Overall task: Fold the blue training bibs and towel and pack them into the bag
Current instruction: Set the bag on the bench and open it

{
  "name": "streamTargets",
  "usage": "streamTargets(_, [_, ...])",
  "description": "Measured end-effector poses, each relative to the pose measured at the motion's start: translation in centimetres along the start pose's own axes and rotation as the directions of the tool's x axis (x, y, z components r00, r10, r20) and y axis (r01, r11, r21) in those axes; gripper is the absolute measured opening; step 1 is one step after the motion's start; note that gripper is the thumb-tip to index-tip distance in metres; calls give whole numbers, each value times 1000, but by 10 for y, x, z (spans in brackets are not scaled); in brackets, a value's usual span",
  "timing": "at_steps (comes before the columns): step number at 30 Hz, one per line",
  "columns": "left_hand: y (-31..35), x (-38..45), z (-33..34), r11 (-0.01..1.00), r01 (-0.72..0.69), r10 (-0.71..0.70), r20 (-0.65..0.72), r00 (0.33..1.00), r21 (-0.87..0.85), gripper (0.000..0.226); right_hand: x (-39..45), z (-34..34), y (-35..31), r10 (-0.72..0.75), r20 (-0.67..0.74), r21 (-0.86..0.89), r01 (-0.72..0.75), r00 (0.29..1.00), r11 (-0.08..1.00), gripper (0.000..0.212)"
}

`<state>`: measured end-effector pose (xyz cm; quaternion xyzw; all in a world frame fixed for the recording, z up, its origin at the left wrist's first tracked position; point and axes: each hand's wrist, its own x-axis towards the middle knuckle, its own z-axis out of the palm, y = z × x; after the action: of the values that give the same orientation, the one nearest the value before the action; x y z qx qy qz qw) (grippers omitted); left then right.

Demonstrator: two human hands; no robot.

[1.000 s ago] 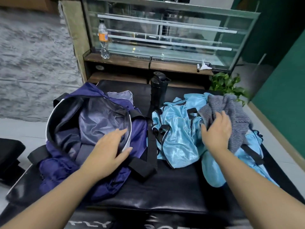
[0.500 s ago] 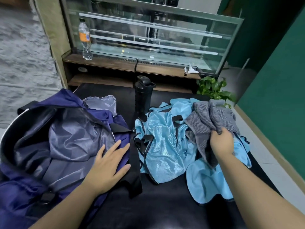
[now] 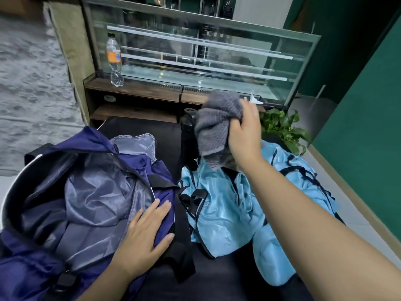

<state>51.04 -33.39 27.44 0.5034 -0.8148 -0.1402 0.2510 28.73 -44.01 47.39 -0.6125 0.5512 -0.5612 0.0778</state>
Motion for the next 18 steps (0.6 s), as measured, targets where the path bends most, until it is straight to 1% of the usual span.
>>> streamTargets(3, [1,0,-1,1000,4,-4,4,1000,-15,64,18,37,-11,62,84,41,-66,995,997,41])
streamTargets(5, [1,-1,-1,1000,5,-5,4,1000,-19,62,25,58,-7,128,130,16,-131,983,991,36])
streamTargets(6, [1,-1,0,1000,1,-1,-5,1000,-25,61,27,68,-1,168,153,-33,-164,974,986,32])
streamTargets(8, [0,-2,1,999,-7,6,-27,1000,-36,60,27,84,13,253,196,-210,-211,947,955,23])
streamTargets(10, [-1,-2,3,999,-7,5,-40,999,-41,61,21,94,24,347,232,-337,-259,909,905,23])
streamTargets(11, [-2,-1,3,999,-10,8,-46,999,-40,62,16,98,28,390,256,-348,-292,885,891,25])
streamTargets(13, [-3,-1,4,999,-19,16,-63,998,-38,63,12,107,34,421,307,-294,-335,854,895,26])
streamTargets(14, [-3,-1,5,999,-21,19,-70,997,-37,63,11,112,36,392,334,-241,-325,857,915,26])
streamTargets(16, [-3,-1,5,999,-26,23,-83,996,-34,64,7,117,32,277,426,-60,-279,861,958,31])
streamTargets(18, [-4,0,5,999,-29,27,-85,996,-30,63,4,119,31,164,557,82,-251,814,965,51])
